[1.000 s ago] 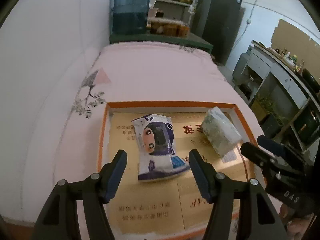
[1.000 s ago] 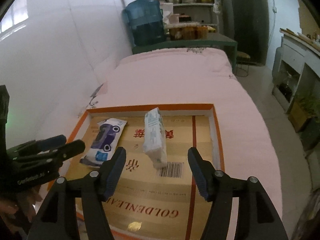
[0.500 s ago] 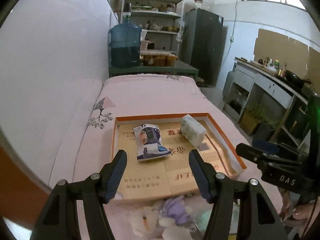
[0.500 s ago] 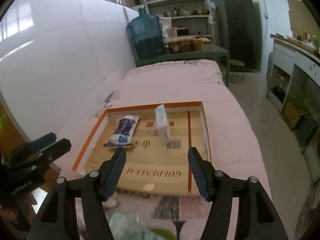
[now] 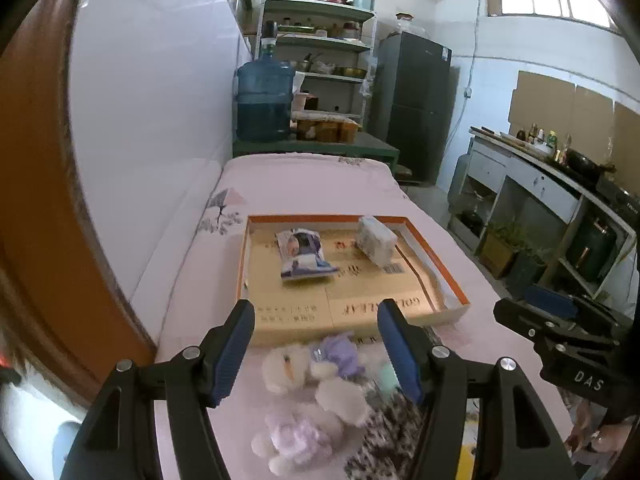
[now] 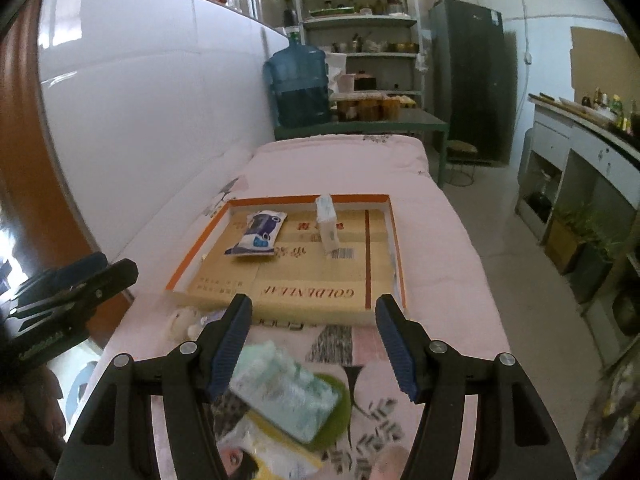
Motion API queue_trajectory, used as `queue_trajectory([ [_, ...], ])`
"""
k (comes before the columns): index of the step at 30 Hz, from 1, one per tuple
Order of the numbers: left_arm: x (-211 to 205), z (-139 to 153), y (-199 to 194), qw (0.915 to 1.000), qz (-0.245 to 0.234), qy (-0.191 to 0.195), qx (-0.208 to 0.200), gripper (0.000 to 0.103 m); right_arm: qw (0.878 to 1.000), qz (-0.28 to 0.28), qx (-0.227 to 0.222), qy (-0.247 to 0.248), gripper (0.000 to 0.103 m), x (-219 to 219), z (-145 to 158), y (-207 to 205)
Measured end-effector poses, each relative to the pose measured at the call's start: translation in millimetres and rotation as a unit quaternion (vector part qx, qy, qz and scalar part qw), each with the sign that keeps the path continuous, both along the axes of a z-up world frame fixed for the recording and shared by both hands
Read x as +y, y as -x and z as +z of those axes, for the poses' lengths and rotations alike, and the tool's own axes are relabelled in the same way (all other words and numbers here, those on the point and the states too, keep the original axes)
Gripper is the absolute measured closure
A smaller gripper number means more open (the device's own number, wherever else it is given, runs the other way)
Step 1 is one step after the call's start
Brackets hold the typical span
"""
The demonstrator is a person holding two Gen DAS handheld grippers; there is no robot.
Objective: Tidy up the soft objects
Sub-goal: 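Withdraw both tools from the tray back toward the remaining pile, then grasp the yellow cartoon wipes pack with right gripper while left grasps leopard cloth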
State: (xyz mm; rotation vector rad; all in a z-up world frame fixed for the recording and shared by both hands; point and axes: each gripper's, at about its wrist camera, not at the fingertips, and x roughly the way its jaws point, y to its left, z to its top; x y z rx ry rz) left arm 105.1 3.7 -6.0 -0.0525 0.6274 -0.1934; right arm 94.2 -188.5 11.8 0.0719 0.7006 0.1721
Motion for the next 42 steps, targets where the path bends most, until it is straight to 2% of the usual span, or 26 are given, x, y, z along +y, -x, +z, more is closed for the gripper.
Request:
queue_trajectory([
  [3, 4.4, -3.1, 14.2, 0.9999, -0.001, 0.012, 0.000, 0.039, 1.000, -0.002, -0.006, 0.004, 0.037, 0.0, 1.8, 19.3],
  [11, 12.7, -8.8, 46.2, 0.9998, 0.011, 0.007, -0.017, 0.039, 1.000, -0.012, -0.010, 0.011, 0.037, -2.5, -3.9, 62.8],
  [25, 13.8, -35.2, 74.9, 0.9999, 0.010, 0.005, -0.010, 0.039, 0.999, -0.028, 0.019, 0.003, 0.037, -10.9, -32.5, 99.7],
  [33, 9.0, -52.0, 86.9, 0.9999, 0.006, -0.012, -0.002, 0.039, 0.998, 0.000, 0.055, -0.011, 0.037, 13.2, -62.4, 110.7],
  [35, 10.0, -54.5, 88.3, 0.9999, 0.007, -0.014, 0.001, 0.039, 0.998, 0.011, 0.067, -0.013, 0.034, 22.3, -70.0, 112.5],
  [37, 13.1, -55.4, 88.6, 0.9999, 0.009, -0.011, 0.003, 0.039, 0.997, 0.026, 0.074, -0.007, 0.027, 34.2, -75.3, 114.2],
  [42, 23.9, -55.4, 88.5, 0.9998, 0.018, 0.006, 0.004, 0.039, 0.994, 0.079, 0.079, 0.013, 0.026, 61.2, -81.9, 123.6],
])
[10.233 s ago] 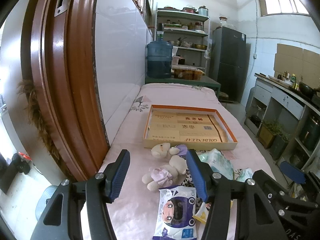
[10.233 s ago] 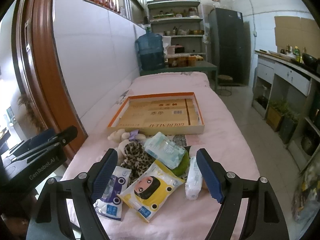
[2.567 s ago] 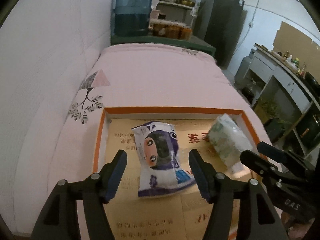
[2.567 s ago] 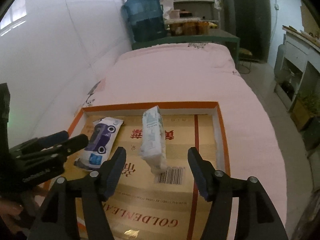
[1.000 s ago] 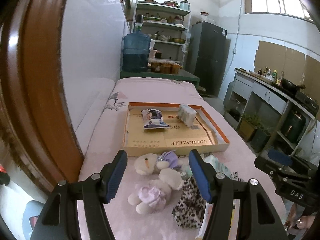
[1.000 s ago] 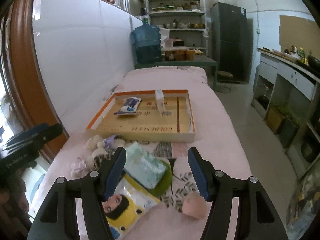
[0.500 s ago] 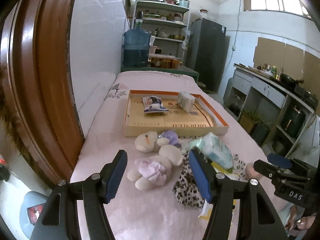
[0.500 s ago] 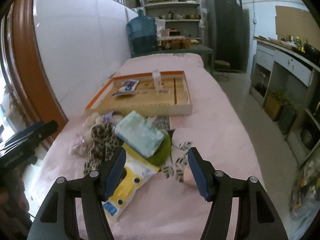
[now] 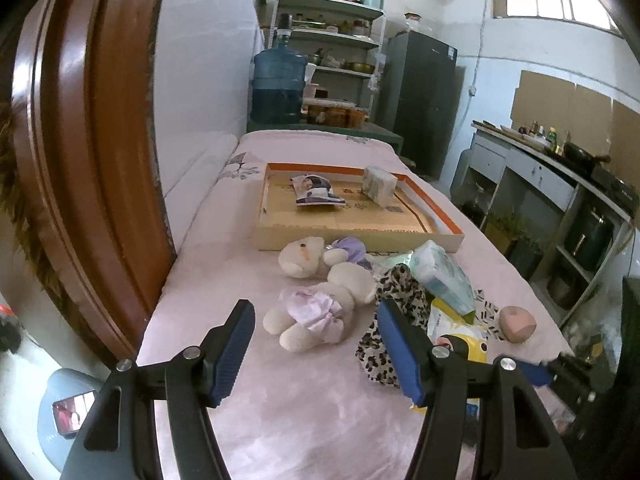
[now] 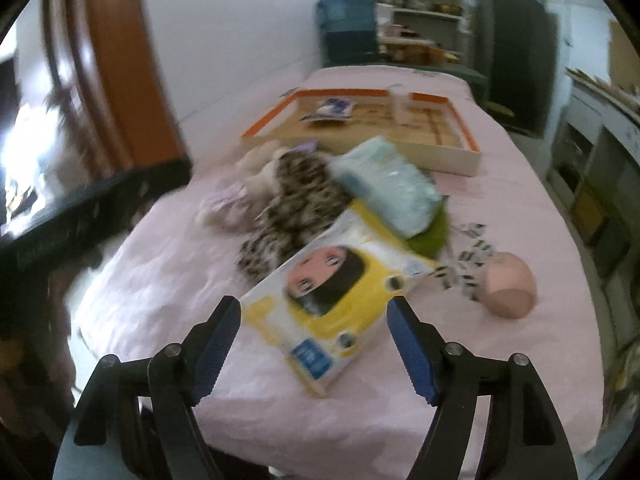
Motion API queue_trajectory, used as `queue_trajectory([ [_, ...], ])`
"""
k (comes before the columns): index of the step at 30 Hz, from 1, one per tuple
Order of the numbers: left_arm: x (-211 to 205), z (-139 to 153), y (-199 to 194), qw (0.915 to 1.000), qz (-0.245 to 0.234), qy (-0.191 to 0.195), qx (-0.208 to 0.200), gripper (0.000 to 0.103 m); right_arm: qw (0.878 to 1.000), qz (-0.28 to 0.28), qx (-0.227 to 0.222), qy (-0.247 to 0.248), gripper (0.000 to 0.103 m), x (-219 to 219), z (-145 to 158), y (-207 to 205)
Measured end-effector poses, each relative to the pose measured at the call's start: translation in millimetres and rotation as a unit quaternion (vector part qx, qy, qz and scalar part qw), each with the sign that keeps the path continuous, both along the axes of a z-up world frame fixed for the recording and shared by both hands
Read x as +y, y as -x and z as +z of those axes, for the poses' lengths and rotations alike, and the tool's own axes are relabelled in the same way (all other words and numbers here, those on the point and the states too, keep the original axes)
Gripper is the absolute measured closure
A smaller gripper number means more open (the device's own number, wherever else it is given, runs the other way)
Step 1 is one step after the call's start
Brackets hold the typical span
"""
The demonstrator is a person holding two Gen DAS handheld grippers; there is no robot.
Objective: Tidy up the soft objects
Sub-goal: 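Grasp the yellow cartoon wipes pack with right gripper while left grasps leopard cloth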
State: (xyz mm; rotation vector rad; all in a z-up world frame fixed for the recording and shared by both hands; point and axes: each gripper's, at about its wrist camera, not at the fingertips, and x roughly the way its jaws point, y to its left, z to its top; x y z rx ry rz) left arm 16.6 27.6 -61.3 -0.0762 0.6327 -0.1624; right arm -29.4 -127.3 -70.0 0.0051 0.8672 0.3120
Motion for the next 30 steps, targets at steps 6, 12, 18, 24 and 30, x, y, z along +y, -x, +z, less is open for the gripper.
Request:
queue_trajectory([
  [6, 3.7, -3.3, -0.4, 1.0000, 0.000, 0.007, 0.005, 0.039, 0.998, 0.002, 0.008, 0.060, 0.026, 18.1, -16.2, 0.7],
  [12, 2.1, -6.5, -0.6, 0.9999, -0.004, 0.012, 0.012, 0.039, 0.999, -0.004, 0.026, 0.044, 0.026, 13.0, -27.7, -9.3],
  [18, -0.3, -7.5, 0.0, 0.9998, -0.006, 0.011, 0.013, 0.039, 0.999, 0.002, 0.034, -0.026, 0.039, -2.7, -27.3, -11.8],
  [24, -5.1, -9.6, -1.1, 0.9997, -0.014, 0.011, 0.018, 0.039, 0.999, 0.014, 0.026, -0.042, 0.047, -7.4, -20.4, -8.3],
  [30, -8.7, -10.4, -1.4, 0.9995, -0.022, 0.009, 0.020, 0.039, 0.998, 0.021, 0.024, -0.050, 0.052, -8.4, -16.8, -3.8],
])
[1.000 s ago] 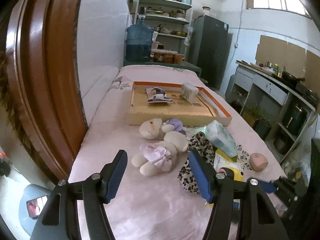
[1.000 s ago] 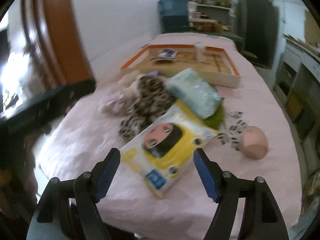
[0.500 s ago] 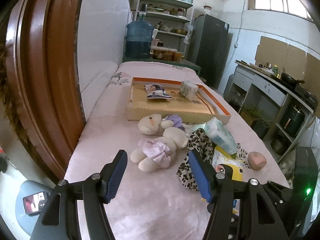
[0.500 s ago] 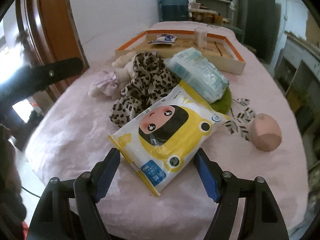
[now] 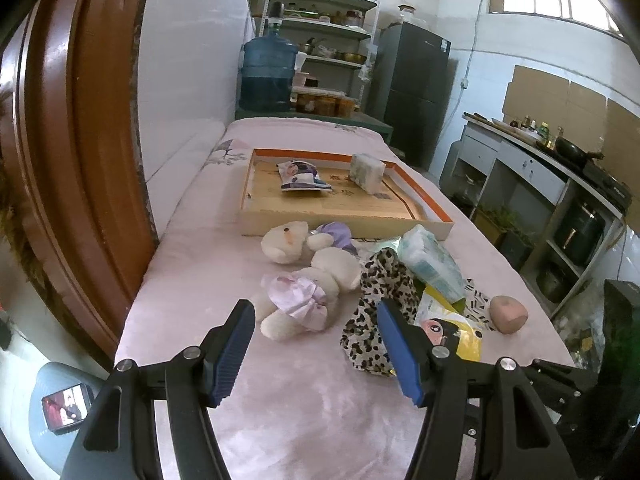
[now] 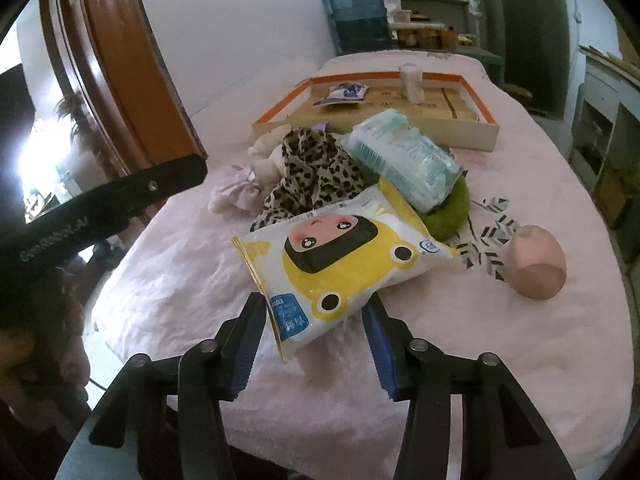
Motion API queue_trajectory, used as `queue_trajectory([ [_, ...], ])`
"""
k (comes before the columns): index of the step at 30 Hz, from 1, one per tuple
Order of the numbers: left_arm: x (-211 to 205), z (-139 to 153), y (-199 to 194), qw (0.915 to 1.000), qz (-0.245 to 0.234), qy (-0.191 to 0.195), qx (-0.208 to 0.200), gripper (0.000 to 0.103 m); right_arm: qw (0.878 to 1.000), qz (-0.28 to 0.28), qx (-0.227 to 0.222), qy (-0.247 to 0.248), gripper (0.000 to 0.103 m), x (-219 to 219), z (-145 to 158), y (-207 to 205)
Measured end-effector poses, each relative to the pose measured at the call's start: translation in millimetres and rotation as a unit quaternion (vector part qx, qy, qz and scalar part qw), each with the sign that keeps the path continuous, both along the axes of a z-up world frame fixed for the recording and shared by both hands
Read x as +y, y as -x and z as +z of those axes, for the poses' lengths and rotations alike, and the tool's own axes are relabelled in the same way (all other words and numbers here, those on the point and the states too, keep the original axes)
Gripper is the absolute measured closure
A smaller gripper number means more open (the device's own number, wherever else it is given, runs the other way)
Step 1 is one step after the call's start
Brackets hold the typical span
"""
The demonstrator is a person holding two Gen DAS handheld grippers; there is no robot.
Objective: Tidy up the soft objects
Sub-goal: 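Grasp the yellow cartoon wipes pack with right gripper while left grasps leopard cloth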
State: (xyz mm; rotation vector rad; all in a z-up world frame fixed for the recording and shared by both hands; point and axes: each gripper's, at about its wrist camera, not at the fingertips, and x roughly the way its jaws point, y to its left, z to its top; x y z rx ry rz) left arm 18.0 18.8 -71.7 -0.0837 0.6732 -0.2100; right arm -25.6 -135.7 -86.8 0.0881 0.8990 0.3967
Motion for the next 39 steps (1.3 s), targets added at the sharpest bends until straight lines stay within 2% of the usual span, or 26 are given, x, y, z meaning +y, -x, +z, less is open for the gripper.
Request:
queue_trajectory([
  [4, 1.5, -2.0, -1.7, 1.0000, 0.000, 0.003, 0.005, 0.039, 1.000, 0.021, 0.009, 0.019, 0.047, 1.2, -1.5, 3.8],
  [7, 3.4, -3.6, -1.9, 1.0000, 0.002, 0.006, 0.005, 0.039, 0.999, 0.011, 0.037, 0.002, 0.045, -11.5, -9.7, 7.7],
  [9, 3.9, -5.6, -3.5, 0.9999, 0.002, 0.010, 0.008, 0.039, 0.998, 0.002, 0.048, -0.030, 0.030, -24.0, -10.3, 11.7],
  [10, 3.5, -7.4, -4.9, 0.9998, 0.001, 0.015, 0.013, 0.039, 0.997, -0.001, 0.055, -0.055, 0.028, -29.6, -10.2, 11.4],
  [12, 2.0, -8.7, -5.6, 0.9997, -0.004, 0.018, 0.016, 0.039, 0.990, -0.011, 0.069, -0.119, 0.027, -41.0, -11.0, 7.3],
  [14, -0.6, -8.6, -4.1, 0.9999, -0.007, 0.011, 0.012, 0.039, 0.984, -0.028, 0.080, -0.156, 0.027, -48.9, -14.1, 2.0],
  [19, -3.5, -8.6, -2.7, 0.9999, -0.008, 0.010, 0.009, 0.039, 0.978, -0.046, 0.083, -0.187, 0.028, -51.6, -20.8, -17.4],
  [20, -4.4, -9.1, -2.2, 0.9999, -0.009, 0.009, 0.010, 0.039, 0.978, -0.044, 0.084, -0.187, 0.032, -49.6, -21.8, -21.6],
  [21, -5.2, -9.6, -2.1, 0.9999, -0.010, 0.008, 0.010, 0.039, 0.979, -0.038, 0.085, -0.181, 0.046, -46.1, -22.1, -25.3],
  [22, -6.5, -10.8, -2.7, 0.9999, -0.010, 0.005, 0.012, 0.039, 0.982, -0.034, 0.084, -0.167, 0.056, -42.7, -23.0, -28.4],
  [23, -6.3, -11.3, -2.3, 0.9999, -0.011, 0.004, 0.012, 0.039, 0.986, -0.033, 0.082, -0.139, 0.071, -38.0, -22.7, -29.3],
  [24, -6.3, -12.4, -2.2, 0.9998, -0.011, 0.004, 0.014, 0.039, 0.988, -0.034, 0.079, -0.127, 0.075, -37.3, -22.9, -28.3],
  [27, -6.4, -15.5, -3.6, 0.9996, -0.015, 0.010, 0.020, 0.039, 0.986, -0.030, 0.079, -0.140, 0.082, -44.4, -20.3, -25.8],
  [31, -14.2, -20.9, -4.9, 0.9989, -0.036, 0.015, 0.027, 0.039, 0.994, -0.032, 0.036, -0.101, 0.086, -54.9, -0.8, -7.7],
  [34, -28.7, -28.5, -8.6, 0.9973, -0.060, 0.016, 0.038, 0.040, 0.994, -0.046, 0.014, -0.094, 0.088, -71.9, 9.9, 1.9],
  [39, -53.8, -46.2, -22.8, 0.9949, -0.078, -0.015, 0.063, 0.056, 0.993, -0.065, 0.004, -0.097, 0.089, -88.4, 15.8, 6.0],
])
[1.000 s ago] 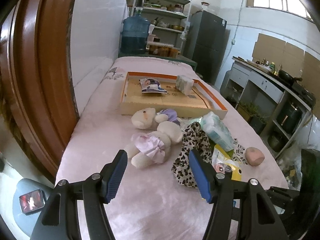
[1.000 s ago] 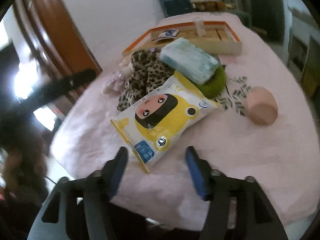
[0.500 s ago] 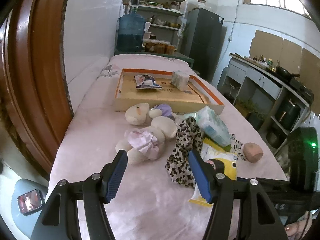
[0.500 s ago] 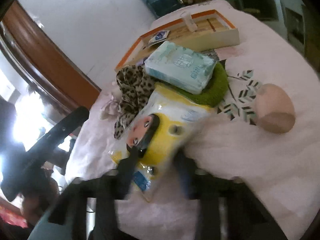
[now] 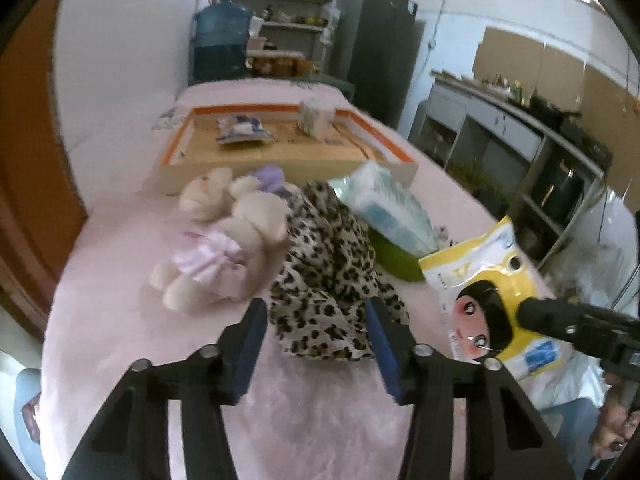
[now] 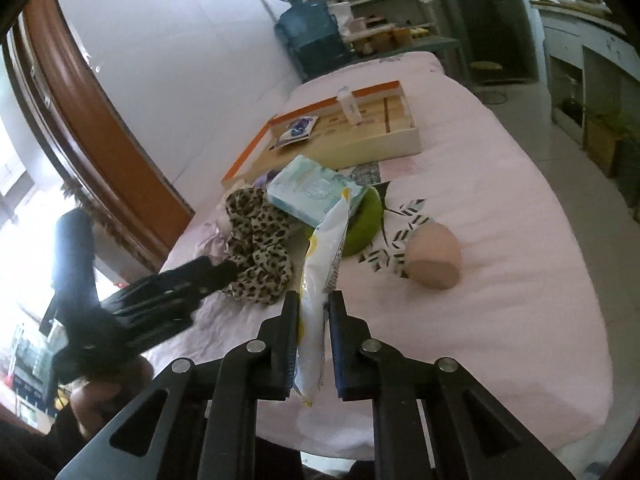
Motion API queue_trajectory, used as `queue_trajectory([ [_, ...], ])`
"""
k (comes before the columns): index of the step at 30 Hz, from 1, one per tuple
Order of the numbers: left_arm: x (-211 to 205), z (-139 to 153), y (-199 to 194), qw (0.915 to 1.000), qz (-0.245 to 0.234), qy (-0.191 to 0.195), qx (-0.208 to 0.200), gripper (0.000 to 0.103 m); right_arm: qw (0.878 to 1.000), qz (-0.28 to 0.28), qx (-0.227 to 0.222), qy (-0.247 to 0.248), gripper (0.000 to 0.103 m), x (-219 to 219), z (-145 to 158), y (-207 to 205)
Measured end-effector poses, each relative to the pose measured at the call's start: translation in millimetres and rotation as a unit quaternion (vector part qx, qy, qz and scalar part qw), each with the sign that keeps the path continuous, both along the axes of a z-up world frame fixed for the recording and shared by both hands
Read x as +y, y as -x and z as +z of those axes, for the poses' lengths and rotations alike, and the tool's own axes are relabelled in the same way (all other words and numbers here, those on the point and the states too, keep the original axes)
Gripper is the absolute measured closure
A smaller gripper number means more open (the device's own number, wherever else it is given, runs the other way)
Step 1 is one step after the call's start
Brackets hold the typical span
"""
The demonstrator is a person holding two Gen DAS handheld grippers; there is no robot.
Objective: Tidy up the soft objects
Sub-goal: 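Grasp the yellow cartoon wipes pack with right gripper while left grasps leopard cloth, then carry the leopard cloth and yellow pack into the tray box and release both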
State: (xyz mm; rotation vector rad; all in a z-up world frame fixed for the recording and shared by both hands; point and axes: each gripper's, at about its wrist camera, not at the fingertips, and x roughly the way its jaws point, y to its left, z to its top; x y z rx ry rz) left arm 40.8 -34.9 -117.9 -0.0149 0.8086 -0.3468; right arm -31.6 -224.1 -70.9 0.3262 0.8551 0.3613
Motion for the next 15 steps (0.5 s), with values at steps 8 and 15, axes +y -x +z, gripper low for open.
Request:
queue_trajectory([
  [8, 2.9, -16.9, -13.2, 0.9996, 0.001, 0.022, 0.020, 0.090, 1.000, 0.010, -0.002, -0.007, 0.089, 0.8, -0.1, 3.9],
  [15, 11.5, -6.2, -8.2, 0.9992, -0.001, 0.040, 0.002, 0.094, 1.000, 0.012, -0.006, -0.010, 0.089, 2.7, 1.9, 2.1],
])
